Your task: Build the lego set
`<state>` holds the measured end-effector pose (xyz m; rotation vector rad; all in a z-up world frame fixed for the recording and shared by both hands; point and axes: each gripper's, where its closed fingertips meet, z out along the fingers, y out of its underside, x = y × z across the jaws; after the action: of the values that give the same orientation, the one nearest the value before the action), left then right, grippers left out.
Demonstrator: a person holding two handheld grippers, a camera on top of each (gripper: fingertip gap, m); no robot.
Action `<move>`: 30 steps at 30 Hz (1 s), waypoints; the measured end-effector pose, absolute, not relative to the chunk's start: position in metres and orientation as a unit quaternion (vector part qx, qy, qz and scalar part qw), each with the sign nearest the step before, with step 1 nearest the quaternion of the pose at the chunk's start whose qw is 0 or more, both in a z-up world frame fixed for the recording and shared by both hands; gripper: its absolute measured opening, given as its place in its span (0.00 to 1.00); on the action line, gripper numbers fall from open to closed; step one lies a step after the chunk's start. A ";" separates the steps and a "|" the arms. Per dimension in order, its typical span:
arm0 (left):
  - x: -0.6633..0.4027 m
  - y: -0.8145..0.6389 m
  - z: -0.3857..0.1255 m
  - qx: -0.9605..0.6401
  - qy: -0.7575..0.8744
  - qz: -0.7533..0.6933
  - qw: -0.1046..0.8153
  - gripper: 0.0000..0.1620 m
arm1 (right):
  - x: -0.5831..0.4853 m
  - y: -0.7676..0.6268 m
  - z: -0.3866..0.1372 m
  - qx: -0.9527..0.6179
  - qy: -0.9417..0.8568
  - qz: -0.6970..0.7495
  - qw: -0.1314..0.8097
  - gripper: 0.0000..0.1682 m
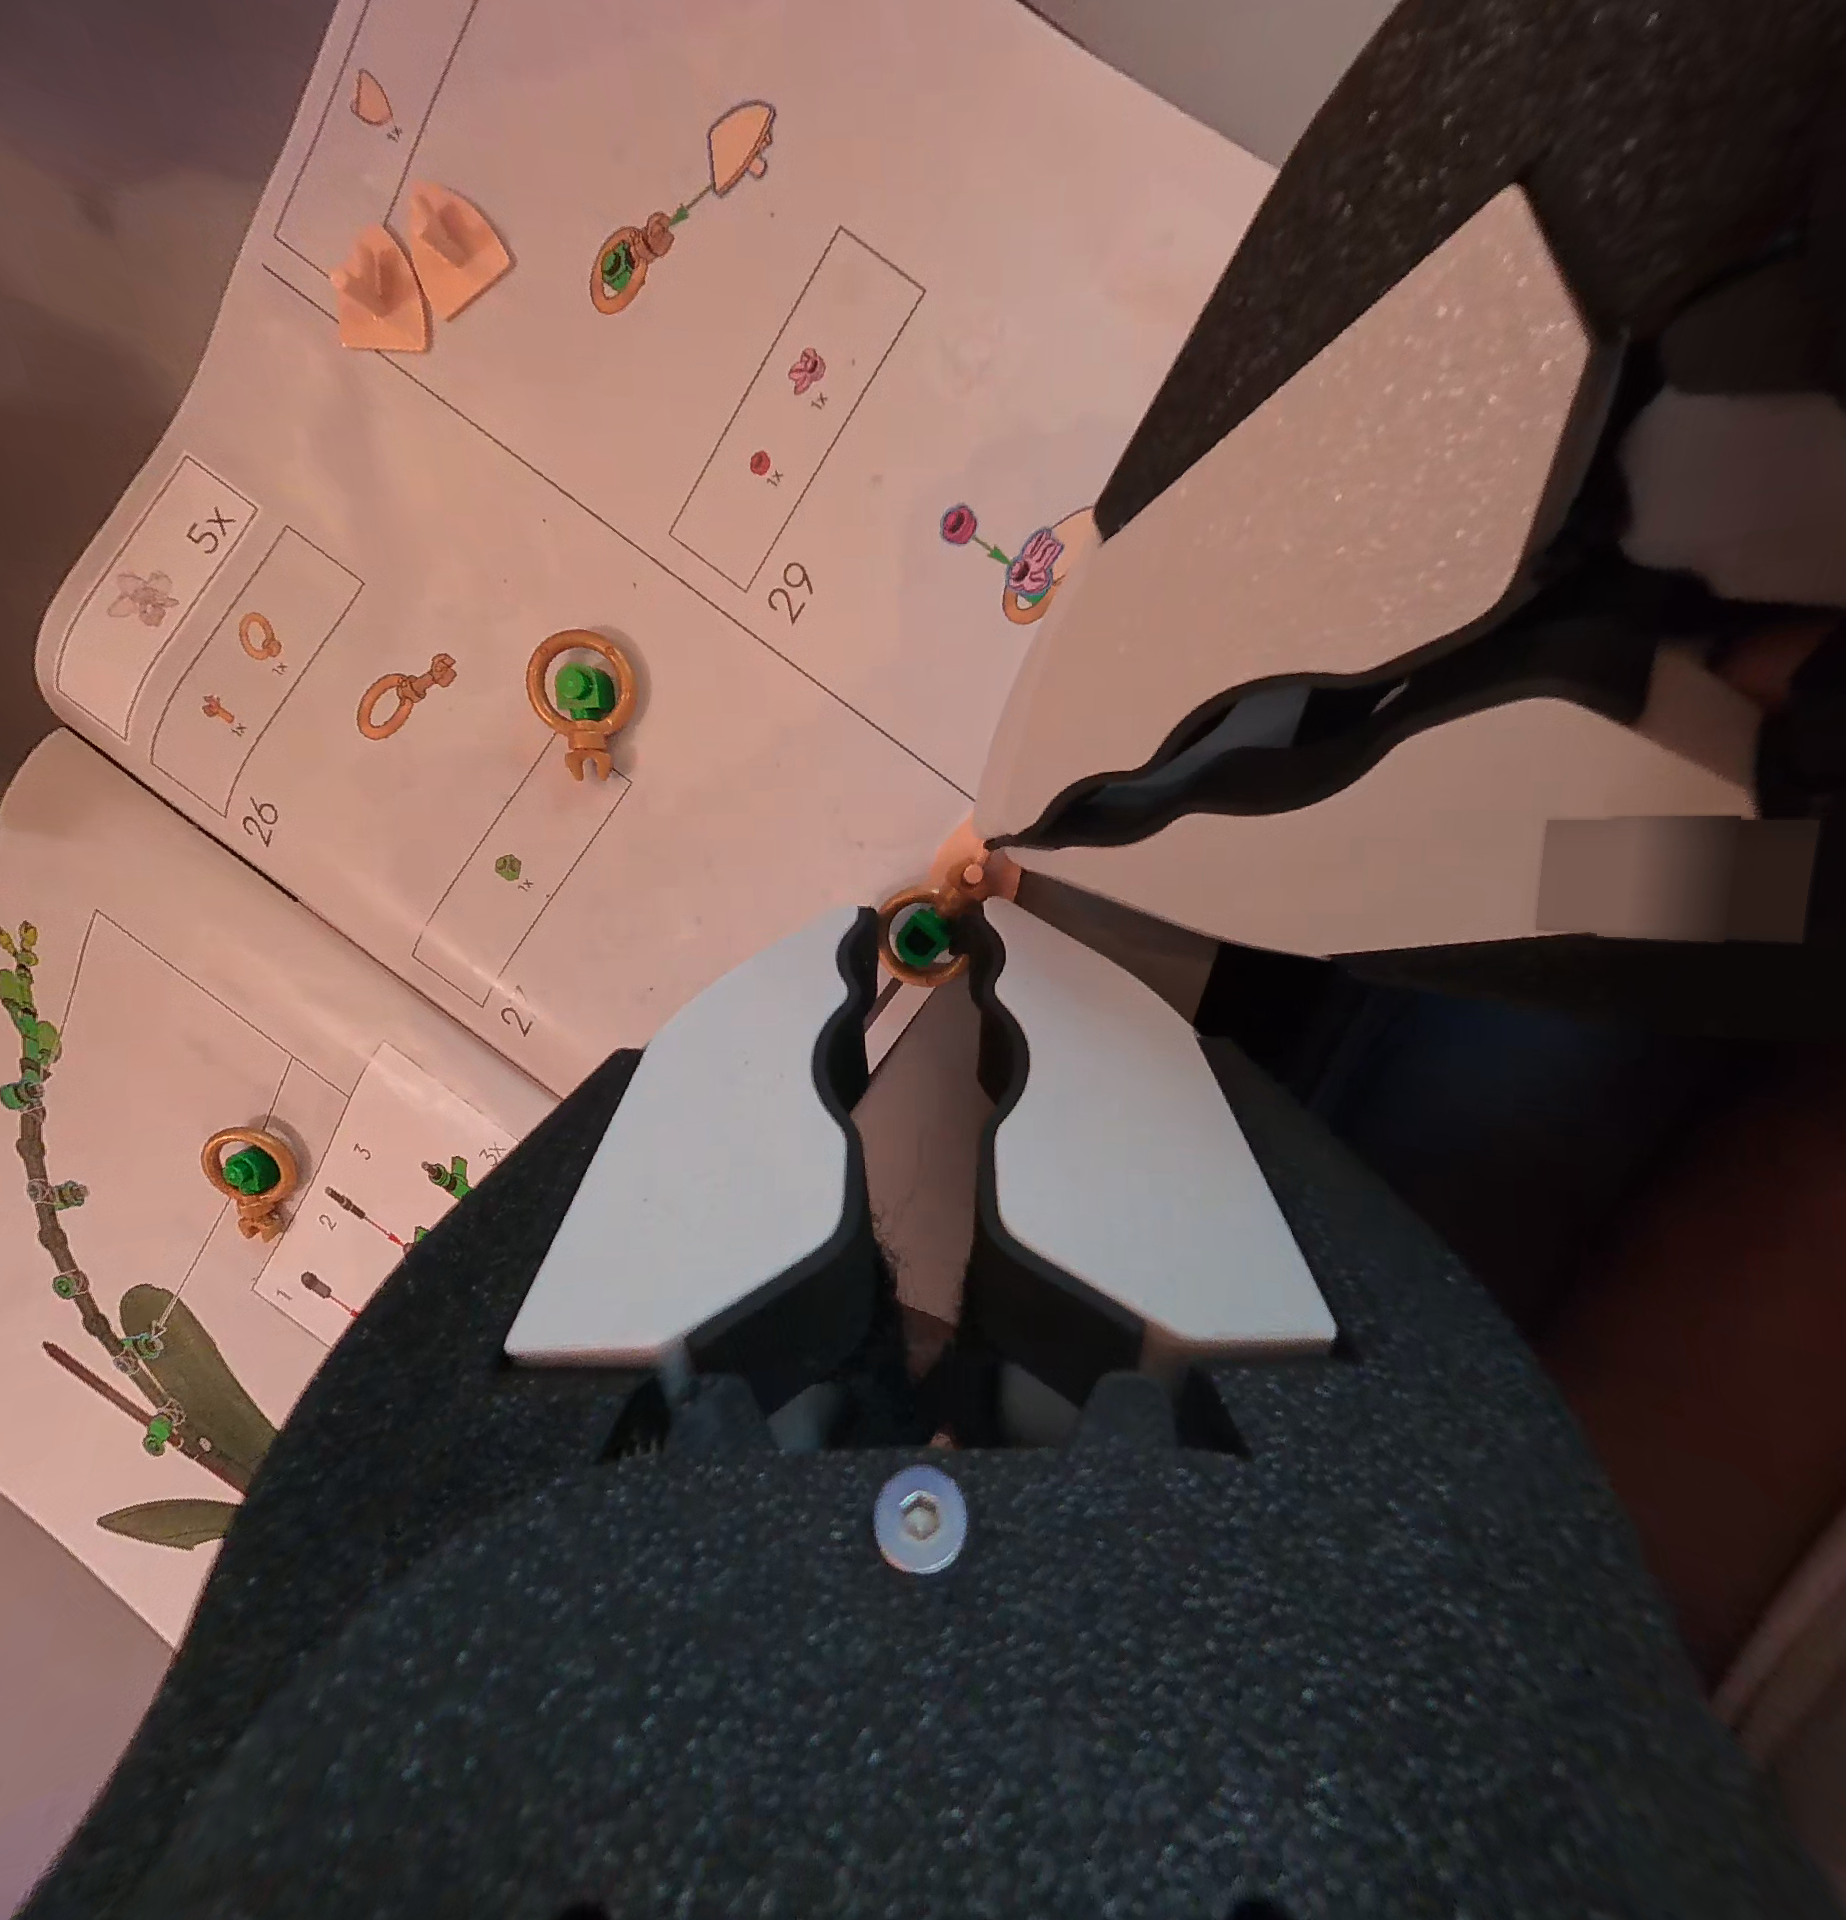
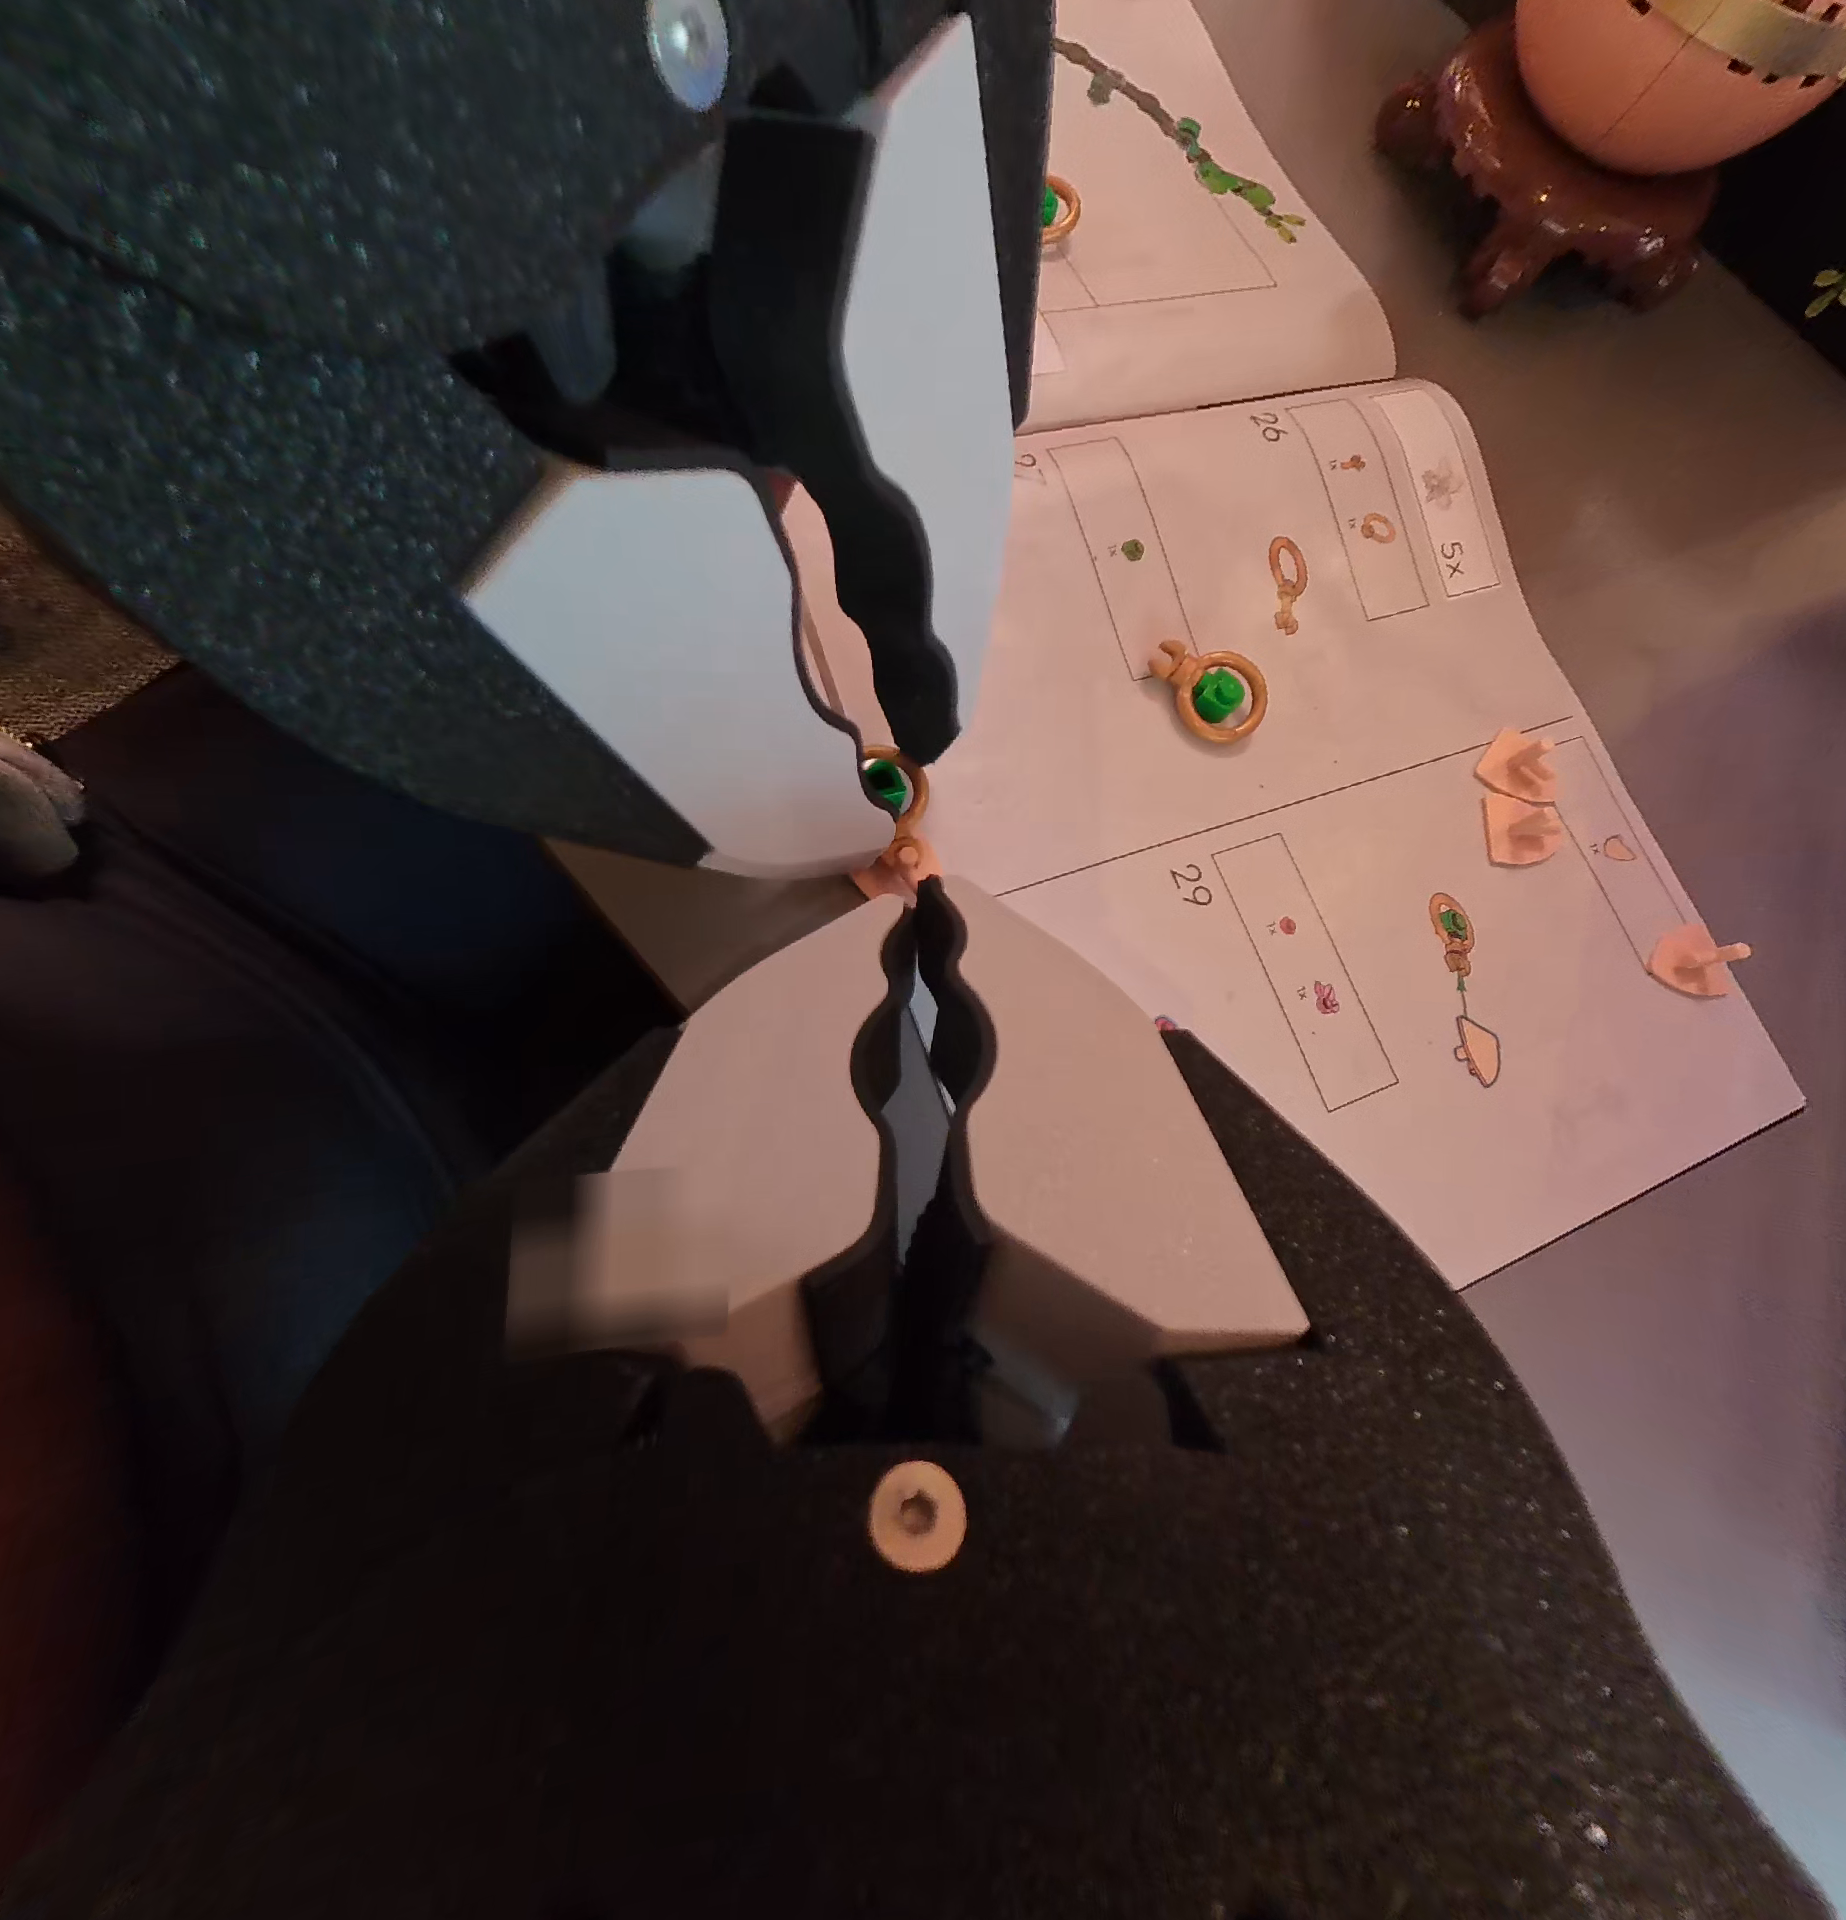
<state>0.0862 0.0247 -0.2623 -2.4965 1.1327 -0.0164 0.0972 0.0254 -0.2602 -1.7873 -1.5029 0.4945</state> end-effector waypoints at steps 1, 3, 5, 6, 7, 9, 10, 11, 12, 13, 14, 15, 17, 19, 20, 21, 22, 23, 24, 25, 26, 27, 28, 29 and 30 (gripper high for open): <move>0.087 0.025 -0.262 -0.892 0.404 -0.007 0.201 0.09 | 0.097 0.025 -0.260 -0.696 -0.585 0.193 0.368 0.00; 0.087 0.025 -0.262 -0.893 0.403 -0.009 0.203 0.09 | 0.097 0.025 -0.260 -0.696 -0.586 0.193 0.368 0.00; 0.090 0.024 -0.263 -0.892 0.404 -0.023 0.202 0.09 | 0.091 0.018 -0.262 -0.685 -0.594 0.221 0.358 0.00; 0.093 0.022 -0.264 -0.889 0.409 -0.032 0.203 0.02 | 0.090 0.018 -0.262 -0.689 -0.588 0.216 0.364 0.00; 0.092 0.023 -0.264 -0.887 0.411 -0.026 0.208 0.02 | 0.091 0.019 -0.262 -0.684 -0.596 0.205 0.368 0.00; 0.082 0.031 -0.261 -0.888 0.405 0.005 0.218 0.03 | 0.095 0.033 -0.261 -0.684 -0.595 0.168 0.387 0.00; 0.074 0.036 -0.254 -0.884 0.405 0.025 0.231 0.03 | 0.095 0.036 -0.261 -0.690 -0.586 0.176 0.386 0.01; 0.070 0.037 -0.244 -0.881 0.404 0.021 0.245 0.05 | 0.094 0.036 -0.260 -0.698 -0.576 0.198 0.375 0.02; 0.065 0.037 -0.234 -0.880 0.400 0.009 0.256 0.07 | 0.093 0.035 -0.256 -0.699 -0.570 0.223 0.370 0.03; 0.059 0.037 -0.226 -0.880 0.393 0.000 0.268 0.12 | 0.093 0.037 -0.251 -0.696 -0.566 0.231 0.376 0.04; 0.054 0.037 -0.220 -0.880 0.386 -0.007 0.278 0.15 | 0.095 0.041 -0.247 -0.693 -0.567 0.224 0.387 0.04; 0.046 0.037 -0.217 -0.881 0.376 -0.012 0.288 0.16 | 0.097 0.044 -0.244 -0.689 -0.567 0.217 0.396 0.05; 0.033 0.034 -0.218 -0.886 0.354 -0.025 0.299 0.19 | 0.098 0.041 -0.242 -0.684 -0.569 0.234 0.391 0.06; 0.033 0.030 -0.220 -0.884 0.343 -0.055 0.312 0.19 | 0.102 0.037 -0.244 -0.685 -0.570 0.247 0.380 0.07; 0.034 0.029 -0.221 -0.882 0.342 -0.065 0.317 0.19 | 0.103 0.034 -0.245 -0.682 -0.577 0.252 0.371 0.07; 0.034 0.027 -0.224 -0.881 0.343 -0.068 0.318 0.19 | 0.105 0.034 -0.247 -0.686 -0.576 0.248 0.370 0.08; 0.034 0.027 -0.226 -0.880 0.345 -0.065 0.320 0.19 | 0.107 0.035 -0.247 -0.686 -0.577 0.242 0.371 0.08; 0.033 0.028 -0.228 -0.878 0.347 -0.062 0.323 0.19 | 0.109 0.036 -0.246 -0.684 -0.578 0.241 0.374 0.08; 0.034 0.028 -0.230 -0.876 0.350 -0.062 0.326 0.20 | 0.109 0.036 -0.245 -0.682 -0.580 0.242 0.375 0.08; 0.035 0.028 -0.231 -0.875 0.352 -0.064 0.327 0.20 | 0.109 0.037 -0.244 -0.682 -0.579 0.238 0.378 0.08; 0.037 0.029 -0.232 -0.873 0.354 -0.064 0.331 0.20 | 0.109 0.039 -0.243 -0.681 -0.579 0.236 0.381 0.08; 0.037 0.028 -0.233 -0.870 0.355 -0.064 0.335 0.20 | 0.108 0.040 -0.242 -0.679 -0.580 0.236 0.382 0.08; 0.038 0.029 -0.234 -0.869 0.356 -0.064 0.338 0.20 | 0.106 0.039 -0.241 -0.675 -0.583 0.241 0.383 0.08; 0.037 0.029 -0.235 -0.867 0.355 -0.063 0.343 0.20 | 0.103 0.036 -0.238 -0.666 -0.589 0.251 0.382 0.07; 0.037 0.030 -0.236 -0.866 0.354 -0.062 0.349 0.19 | 0.101 0.034 -0.236 -0.660 -0.592 0.259 0.383 0.07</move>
<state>0.0370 0.0295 -0.2359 -2.2437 0.9178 -0.1619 0.1006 0.0343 -0.2365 -1.6827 -1.5093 0.6612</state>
